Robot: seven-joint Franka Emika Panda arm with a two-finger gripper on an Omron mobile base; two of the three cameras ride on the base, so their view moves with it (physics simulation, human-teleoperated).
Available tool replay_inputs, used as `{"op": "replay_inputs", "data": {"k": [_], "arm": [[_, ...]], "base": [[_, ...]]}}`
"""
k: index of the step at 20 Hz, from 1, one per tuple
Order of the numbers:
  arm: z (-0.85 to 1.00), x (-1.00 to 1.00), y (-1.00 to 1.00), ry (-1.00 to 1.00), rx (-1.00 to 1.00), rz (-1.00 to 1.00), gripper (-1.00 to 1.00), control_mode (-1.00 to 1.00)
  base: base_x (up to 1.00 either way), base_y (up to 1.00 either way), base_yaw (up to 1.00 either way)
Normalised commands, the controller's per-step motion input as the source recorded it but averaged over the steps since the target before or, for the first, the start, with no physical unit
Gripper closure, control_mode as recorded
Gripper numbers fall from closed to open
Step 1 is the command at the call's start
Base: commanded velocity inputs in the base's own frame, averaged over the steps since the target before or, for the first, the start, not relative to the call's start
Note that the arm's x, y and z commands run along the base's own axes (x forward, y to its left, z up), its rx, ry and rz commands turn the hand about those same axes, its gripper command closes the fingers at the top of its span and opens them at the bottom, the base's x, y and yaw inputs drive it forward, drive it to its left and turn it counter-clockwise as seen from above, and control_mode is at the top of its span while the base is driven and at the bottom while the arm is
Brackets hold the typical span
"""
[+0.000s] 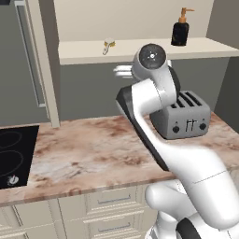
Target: Locate and retrieve the dish brush and soap dispenser from the cabinet. Place them next to the sink.
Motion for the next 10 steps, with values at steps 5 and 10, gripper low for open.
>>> {"op": "replay_inputs", "data": {"k": [5,10], "arm": [[0.4,0.03,0.26,0.0,0.03,0.0,-1.0,-1.0],[0.21,0.36,0.08,0.02,0.07,0.02,-1.0,-1.0]], "base": [[0.0,0.0,0.0],[0.0,0.0,0.0]]}}
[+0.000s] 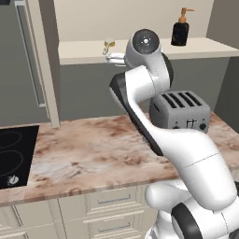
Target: Locate and retrieve the dish brush and soap dispenser from the cabinet. Place them next to the sink.
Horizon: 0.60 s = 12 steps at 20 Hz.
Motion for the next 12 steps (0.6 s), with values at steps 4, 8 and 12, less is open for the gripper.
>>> {"op": "replay_inputs", "data": {"k": [4,8,12], "arm": [[0.31,0.48,0.09,0.02,0.02,0.02,-1.0,-1.0],[0.37,0.38,0.26,0.0,0.0,0.0,-1.0,-1.0],[0.16,0.52,0.19,0.06,-0.03,0.03,-1.0,-1.0]], "base": [[0.0,0.0,0.0],[0.0,0.0,0.0],[0.0,0.0,0.0]]}}
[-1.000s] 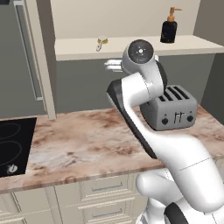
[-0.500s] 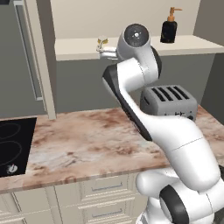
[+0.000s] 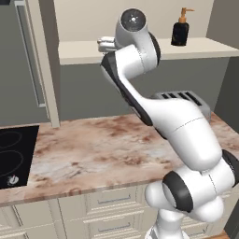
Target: Locate and retrieve the dish brush and soap dispenser from the cabinet. Place them next to the sink.
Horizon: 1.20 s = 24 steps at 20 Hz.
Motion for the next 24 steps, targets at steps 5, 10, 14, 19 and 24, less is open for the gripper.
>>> {"op": "replay_inputs", "data": {"k": [5,10,14,19,24], "arm": [[0.11,0.53,0.24,0.05,-0.11,0.05,-1.0,-1.0],[-0.21,0.61,0.23,0.0,-0.08,0.02,-1.0,-1.0],[-0.2,0.62,0.03,0.02,0.0,0.02,-1.0,-1.0],[-0.05,0.56,0.0,0.01,0.0,0.0,-1.0,-1.0],[-0.06,0.47,0.02,0.01,-0.01,0.0,-1.0,-1.0]], "base": [[0.0,0.0,0.0],[0.0,0.0,0.0],[0.0,0.0,0.0],[0.0,0.0,0.0],[0.0,0.0,0.0]]}}
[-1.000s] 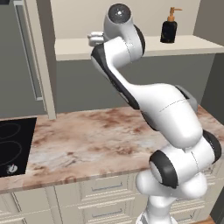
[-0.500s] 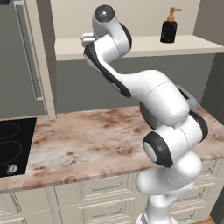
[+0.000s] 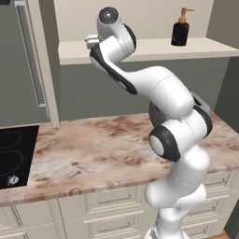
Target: Locate and retrieve the dish brush and soap dispenser from the cabinet. Place them next to the sink.
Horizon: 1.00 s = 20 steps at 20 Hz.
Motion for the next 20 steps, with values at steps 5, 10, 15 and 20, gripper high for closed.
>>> {"op": "replay_inputs", "data": {"k": [5,10,15,20], "arm": [[-0.02,0.52,0.03,0.03,-0.03,0.0,-1.0,-1.0],[-0.03,0.4,0.14,0.06,-0.06,0.0,-1.0,-1.0],[-0.11,0.04,0.03,0.05,-0.03,-0.01,-1.0,-1.0],[-0.46,-0.11,-0.14,0.04,0.07,-0.03,-1.0,-1.0]], "base": [[0.0,0.0,0.0],[0.0,0.0,0.0],[0.0,0.0,0.0],[0.0,0.0,0.0]]}}
